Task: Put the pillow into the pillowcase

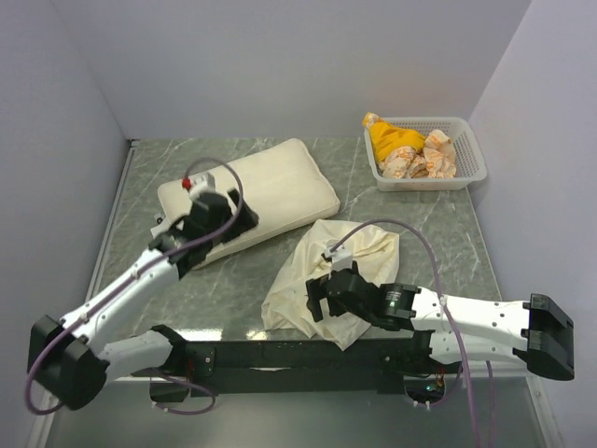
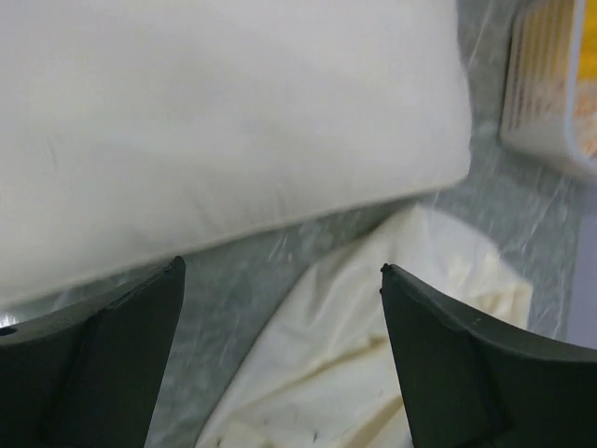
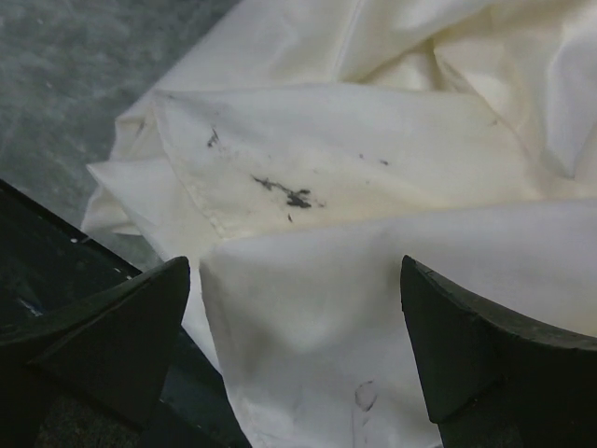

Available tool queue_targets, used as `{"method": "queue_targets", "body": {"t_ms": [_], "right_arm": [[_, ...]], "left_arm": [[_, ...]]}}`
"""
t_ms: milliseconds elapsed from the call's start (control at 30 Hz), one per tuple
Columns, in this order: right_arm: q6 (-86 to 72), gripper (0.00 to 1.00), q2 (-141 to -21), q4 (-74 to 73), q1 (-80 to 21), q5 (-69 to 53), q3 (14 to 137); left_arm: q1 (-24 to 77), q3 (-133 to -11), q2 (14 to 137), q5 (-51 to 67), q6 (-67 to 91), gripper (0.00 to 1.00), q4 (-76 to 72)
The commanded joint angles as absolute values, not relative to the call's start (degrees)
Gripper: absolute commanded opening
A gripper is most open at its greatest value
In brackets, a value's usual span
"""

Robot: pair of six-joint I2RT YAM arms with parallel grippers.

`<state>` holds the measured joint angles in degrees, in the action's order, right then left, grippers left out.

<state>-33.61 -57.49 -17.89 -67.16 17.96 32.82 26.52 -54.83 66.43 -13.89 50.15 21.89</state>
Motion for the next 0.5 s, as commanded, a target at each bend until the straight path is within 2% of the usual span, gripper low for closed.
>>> {"method": "queue_targets", "body": {"t_ms": [0,133,233,267,300,367,400,467], "right_arm": [[-40.6,1.0,-59.1,-22.8,-70.3,25.1,31.8],[-44.8,0.95,-60.3,-25.1,-70.5,27.9,32.3],[-44.9,0.87,-60.6,-25.1,-70.4,28.2,33.5],[-44.8,0.82,-60.6,-25.4,-70.4,28.3,33.8],[-44.7,0.7,-60.8,-26.1,-70.5,28.5,34.6],[-45.4,0.57,-60.6,-27.5,-70.3,30.2,35.4],[-45.6,0.44,-60.3,-28.6,-70.4,30.7,35.8],[-45.9,0.33,-58.6,-29.4,-70.1,31.6,36.0]], "left_arm": [[35.4,-40.6,57.6,-20.3,61.3,0.89,24.9],[43.1,-28.9,53.6,-17.6,66.8,0.88,18.5],[48.7,-28.1,56.9,-17.7,68.6,0.88,16.7],[50.3,-28.5,58.1,-18.2,69.0,0.88,16.5],[51.8,-28.9,60.7,-18.9,69.5,0.88,16.1],[55.7,-30.1,63.2,-19.2,70.0,0.87,15.7],[56.9,-30.5,65.6,-19.3,70.0,0.86,15.3],[59.8,-31.6,67.9,-19.3,70.1,0.84,14.2]]}}
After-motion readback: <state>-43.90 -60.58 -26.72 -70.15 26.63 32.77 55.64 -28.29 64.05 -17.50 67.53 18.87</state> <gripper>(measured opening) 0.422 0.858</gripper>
